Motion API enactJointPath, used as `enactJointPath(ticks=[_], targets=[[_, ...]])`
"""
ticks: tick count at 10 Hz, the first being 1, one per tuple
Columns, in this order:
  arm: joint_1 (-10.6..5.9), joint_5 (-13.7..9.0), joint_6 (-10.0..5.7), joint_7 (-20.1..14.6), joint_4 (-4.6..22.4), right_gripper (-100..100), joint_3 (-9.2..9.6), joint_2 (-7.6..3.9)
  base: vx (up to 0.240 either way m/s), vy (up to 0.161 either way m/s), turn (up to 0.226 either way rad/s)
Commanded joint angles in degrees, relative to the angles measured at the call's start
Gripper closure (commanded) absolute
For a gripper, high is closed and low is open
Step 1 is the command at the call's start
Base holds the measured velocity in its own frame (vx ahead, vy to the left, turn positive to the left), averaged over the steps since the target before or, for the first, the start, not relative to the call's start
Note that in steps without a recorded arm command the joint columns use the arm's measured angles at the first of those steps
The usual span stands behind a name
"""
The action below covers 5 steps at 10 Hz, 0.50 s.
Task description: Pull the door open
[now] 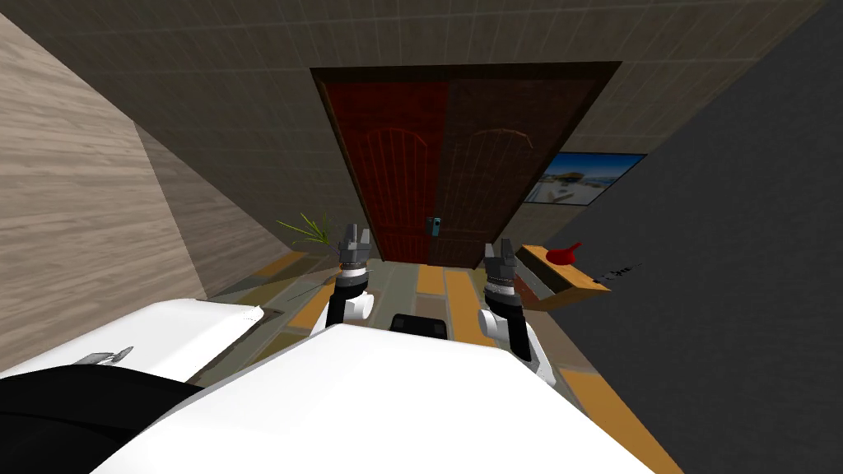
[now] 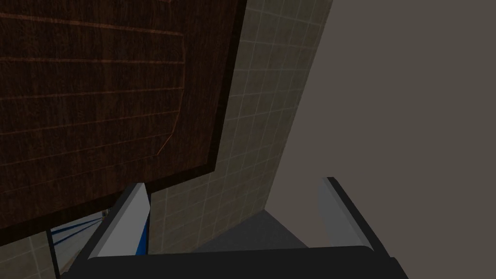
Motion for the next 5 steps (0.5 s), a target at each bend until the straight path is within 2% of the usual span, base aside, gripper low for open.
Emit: enactJointPath(ticks=[1,3,5], targets=[[-0.12,-0.01,0.13,-1.29,1.70,-100,-0.05,-0.86,0.158,0.065,-0.021],[-0.70,0.17,0.68,-3.24,4.73,-100,0.12,-2.20,0.152,0.055,-0.033],[-1.01,0.26,0.97,-4.27,6.32,-100,0.22,-2.88,0.137,0.063,-0.017]])
